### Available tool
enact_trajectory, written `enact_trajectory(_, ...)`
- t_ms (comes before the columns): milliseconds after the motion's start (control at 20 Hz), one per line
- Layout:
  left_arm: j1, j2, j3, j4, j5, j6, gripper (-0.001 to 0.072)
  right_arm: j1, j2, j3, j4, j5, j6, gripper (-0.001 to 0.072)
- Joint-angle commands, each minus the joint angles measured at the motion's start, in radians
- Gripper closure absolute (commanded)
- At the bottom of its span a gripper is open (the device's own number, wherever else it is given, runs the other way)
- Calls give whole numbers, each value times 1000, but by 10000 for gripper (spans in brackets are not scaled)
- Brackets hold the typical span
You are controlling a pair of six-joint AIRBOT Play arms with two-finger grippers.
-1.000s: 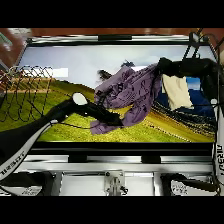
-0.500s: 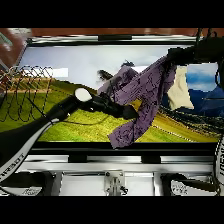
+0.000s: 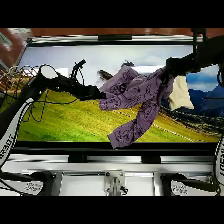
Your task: Fold the shirts.
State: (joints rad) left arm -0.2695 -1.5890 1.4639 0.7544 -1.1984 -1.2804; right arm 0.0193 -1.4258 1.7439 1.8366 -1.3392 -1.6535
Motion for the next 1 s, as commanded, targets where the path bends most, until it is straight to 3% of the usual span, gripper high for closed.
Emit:
enact_trajectory(0,24,13,10,40,-17,-35,122,71,0,1,74,-52,7,645)
enact_trajectory(200,24,37,4,135,-38,-80,90,146,3,1,-54,-42,11,645)
enact_trajectory(250,18,29,-9,191,-35,-102,4,147,10,1,-60,-42,18,645)
enact_trajectory(300,16,14,-26,219,-24,-138,-8,143,16,1,-68,-42,24,645)
enact_trajectory(600,-58,-109,-54,124,164,-147,-8,138,25,1,-119,-45,32,645)
enact_trajectory(950,-79,-195,-53,116,232,-172,-7,138,25,1,-122,-34,35,645)
